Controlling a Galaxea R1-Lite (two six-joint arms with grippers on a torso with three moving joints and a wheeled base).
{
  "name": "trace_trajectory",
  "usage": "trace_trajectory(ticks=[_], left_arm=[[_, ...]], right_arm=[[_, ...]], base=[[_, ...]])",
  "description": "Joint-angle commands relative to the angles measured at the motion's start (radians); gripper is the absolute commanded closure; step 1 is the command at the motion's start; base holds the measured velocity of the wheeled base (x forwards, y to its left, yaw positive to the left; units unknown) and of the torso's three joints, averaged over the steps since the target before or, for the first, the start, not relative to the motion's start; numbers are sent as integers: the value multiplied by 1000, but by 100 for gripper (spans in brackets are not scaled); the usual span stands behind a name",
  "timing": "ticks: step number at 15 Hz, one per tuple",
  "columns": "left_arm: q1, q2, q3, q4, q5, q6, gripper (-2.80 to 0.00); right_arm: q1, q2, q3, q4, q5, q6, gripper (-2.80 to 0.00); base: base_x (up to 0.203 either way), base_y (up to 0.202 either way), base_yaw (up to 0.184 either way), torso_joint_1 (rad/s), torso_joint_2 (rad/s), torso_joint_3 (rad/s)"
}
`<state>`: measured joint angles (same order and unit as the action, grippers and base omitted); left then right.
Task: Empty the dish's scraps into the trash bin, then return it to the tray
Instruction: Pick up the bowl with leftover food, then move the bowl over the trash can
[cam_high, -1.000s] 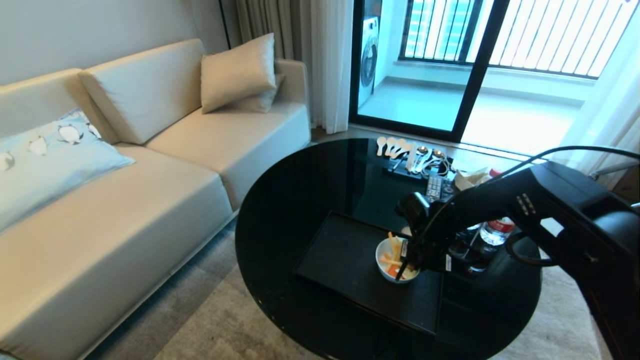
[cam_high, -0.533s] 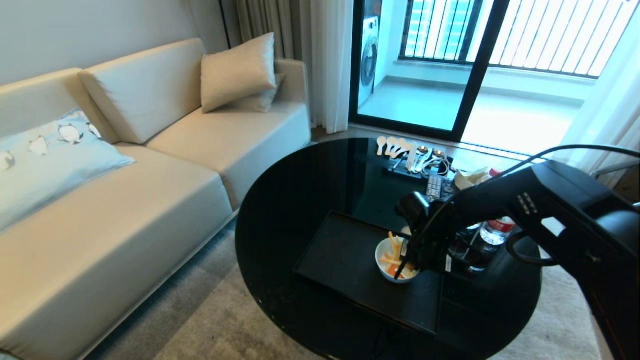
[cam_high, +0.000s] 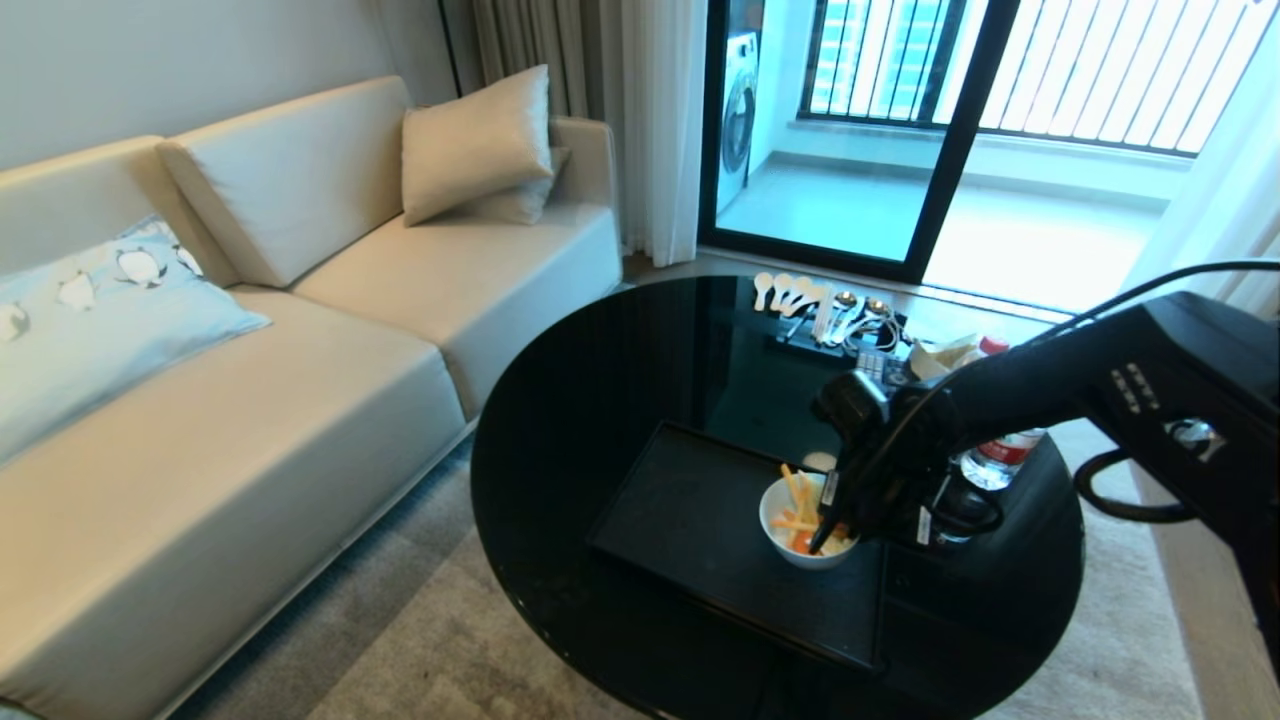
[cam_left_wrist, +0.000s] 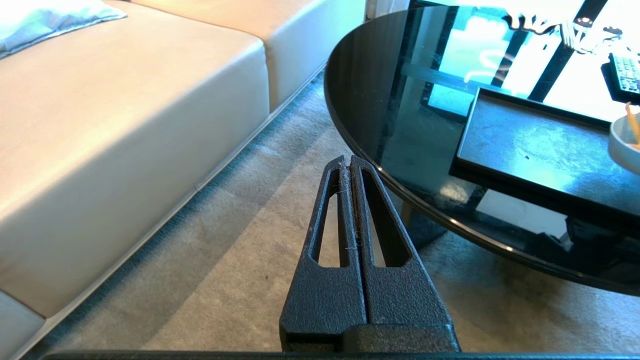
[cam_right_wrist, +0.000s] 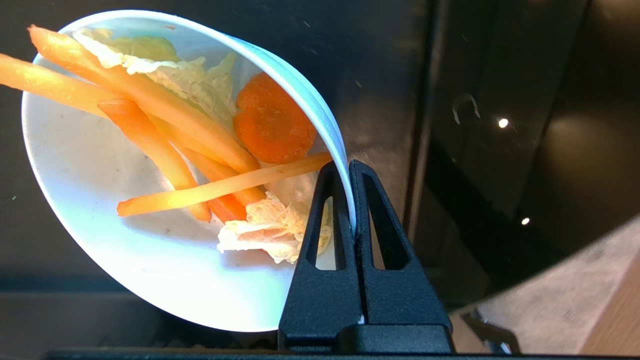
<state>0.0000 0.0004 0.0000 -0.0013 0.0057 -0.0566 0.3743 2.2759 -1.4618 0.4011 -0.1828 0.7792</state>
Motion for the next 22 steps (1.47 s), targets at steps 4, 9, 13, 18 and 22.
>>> trace_trajectory(ticks=[4, 9, 13, 18, 22], left_arm=[[0, 0, 0, 0, 0, 0, 0], [0, 0, 0, 0, 0, 0, 0], [0, 0, 0, 0, 0, 0, 0], [0, 0, 0, 0, 0, 0, 0], [0, 0, 0, 0, 0, 0, 0]], right_arm=[[-12, -181, 134, 2, 24, 52, 0], [-70, -370, 311, 4, 21, 87, 0], [-170, -542, 452, 1, 15, 88, 0], [-234, -743, 619, 9, 13, 56, 0], [-242, -874, 730, 11, 8, 50, 0]], base=[[0, 0, 0, 0, 0, 0], [0, 0, 0, 0, 0, 0], [0, 0, 0, 0, 0, 0], [0, 0, 0, 0, 0, 0], [0, 0, 0, 0, 0, 0]])
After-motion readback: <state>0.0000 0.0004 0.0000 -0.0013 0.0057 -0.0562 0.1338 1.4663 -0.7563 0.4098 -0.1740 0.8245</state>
